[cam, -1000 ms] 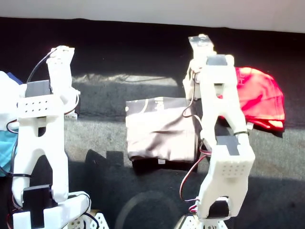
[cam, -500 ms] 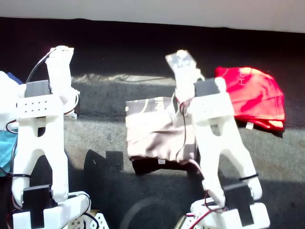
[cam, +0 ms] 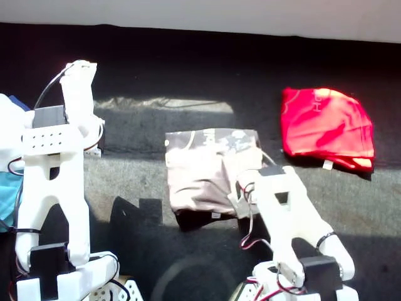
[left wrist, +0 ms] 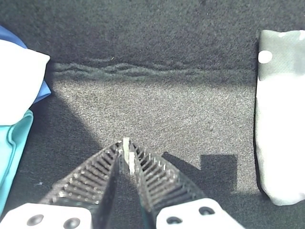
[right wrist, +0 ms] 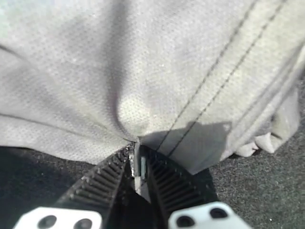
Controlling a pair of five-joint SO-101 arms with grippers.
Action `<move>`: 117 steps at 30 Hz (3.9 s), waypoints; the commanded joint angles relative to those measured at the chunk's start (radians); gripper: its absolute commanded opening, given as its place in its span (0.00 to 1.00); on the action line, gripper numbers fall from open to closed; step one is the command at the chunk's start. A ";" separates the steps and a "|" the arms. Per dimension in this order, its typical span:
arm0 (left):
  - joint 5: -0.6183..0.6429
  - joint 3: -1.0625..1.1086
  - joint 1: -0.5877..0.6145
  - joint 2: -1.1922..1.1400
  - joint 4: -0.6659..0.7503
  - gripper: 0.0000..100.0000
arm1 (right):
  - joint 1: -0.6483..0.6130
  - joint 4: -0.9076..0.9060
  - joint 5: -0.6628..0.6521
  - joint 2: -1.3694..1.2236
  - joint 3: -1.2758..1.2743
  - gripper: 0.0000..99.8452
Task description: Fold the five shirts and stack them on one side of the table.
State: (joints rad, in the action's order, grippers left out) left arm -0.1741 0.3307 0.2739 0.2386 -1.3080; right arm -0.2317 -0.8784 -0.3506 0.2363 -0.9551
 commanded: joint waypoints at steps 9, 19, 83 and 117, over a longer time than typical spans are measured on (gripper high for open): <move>0.005 -0.008 0.008 0.025 0.006 0.01 | 0.097 -0.185 -0.023 0.053 0.205 0.01; 0.005 -0.008 0.010 0.019 0.009 0.01 | 0.101 -0.309 0.068 0.321 0.070 0.14; 0.005 -0.013 0.010 0.027 0.018 0.01 | 0.242 -0.140 -0.021 0.280 0.056 0.07; 0.003 -0.012 0.012 0.027 0.023 0.01 | 0.038 -0.414 0.341 -0.507 0.915 0.26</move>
State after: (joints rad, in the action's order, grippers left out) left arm -0.1741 0.3307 0.2739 0.2386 -1.2942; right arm -0.1857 -1.2850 -0.0176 -0.2348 -0.1158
